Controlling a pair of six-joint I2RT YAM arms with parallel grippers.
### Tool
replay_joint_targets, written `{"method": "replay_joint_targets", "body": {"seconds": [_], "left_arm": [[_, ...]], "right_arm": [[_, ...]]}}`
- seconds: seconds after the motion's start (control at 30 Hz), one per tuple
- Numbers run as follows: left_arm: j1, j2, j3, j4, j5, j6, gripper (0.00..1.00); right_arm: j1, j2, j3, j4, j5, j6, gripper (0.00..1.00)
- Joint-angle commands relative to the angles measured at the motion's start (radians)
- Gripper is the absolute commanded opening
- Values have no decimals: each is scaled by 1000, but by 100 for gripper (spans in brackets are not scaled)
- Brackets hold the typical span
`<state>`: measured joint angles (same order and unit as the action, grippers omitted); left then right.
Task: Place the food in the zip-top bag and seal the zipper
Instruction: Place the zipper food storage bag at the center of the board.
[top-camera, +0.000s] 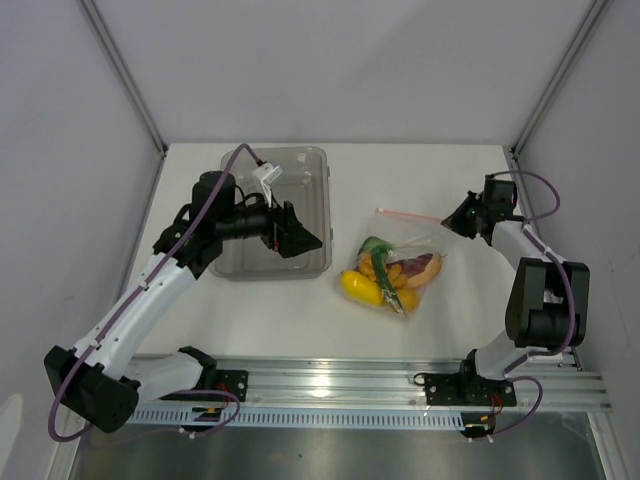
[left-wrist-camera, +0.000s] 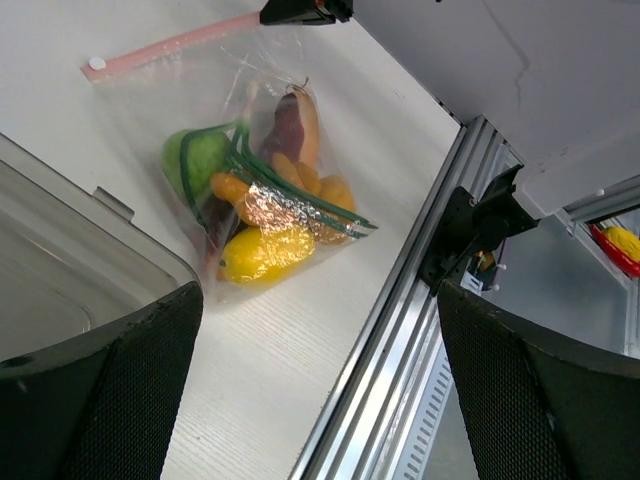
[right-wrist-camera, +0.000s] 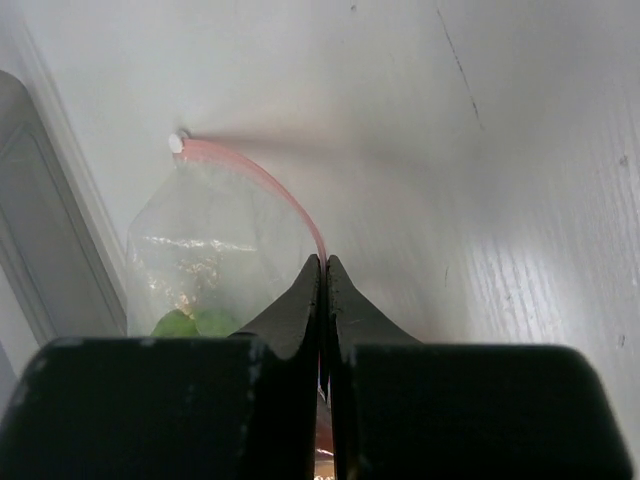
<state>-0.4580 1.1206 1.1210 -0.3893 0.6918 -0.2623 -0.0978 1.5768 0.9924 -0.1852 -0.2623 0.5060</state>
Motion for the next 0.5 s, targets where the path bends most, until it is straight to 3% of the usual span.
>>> {"method": "replay_joint_targets", "body": {"seconds": [0.0, 0.03, 0.07, 0.37, 0.43, 0.47], "left_arm": [[-5, -35, -13, -2, 52, -5, 99], [-7, -41, -18, -3, 54, -9, 100], [-8, -63, -39, 3, 52, -17, 99], [-8, -156, -134, 36, 48, -58, 99], [-8, -179, -158, 53, 41, -87, 100], [-8, -206, -190, 75, 34, -98, 99]], "right_arm": [[-11, 48, 49, 66, 18, -46, 4], [-13, 60, 52, 66, 18, -50, 11], [-13, 74, 51, 67, 17, -57, 24], [-13, -7, 63, -19, 75, -83, 60], [-10, -93, 61, -68, 99, -80, 95], [-6, -125, 61, -94, 118, -77, 99]]}}
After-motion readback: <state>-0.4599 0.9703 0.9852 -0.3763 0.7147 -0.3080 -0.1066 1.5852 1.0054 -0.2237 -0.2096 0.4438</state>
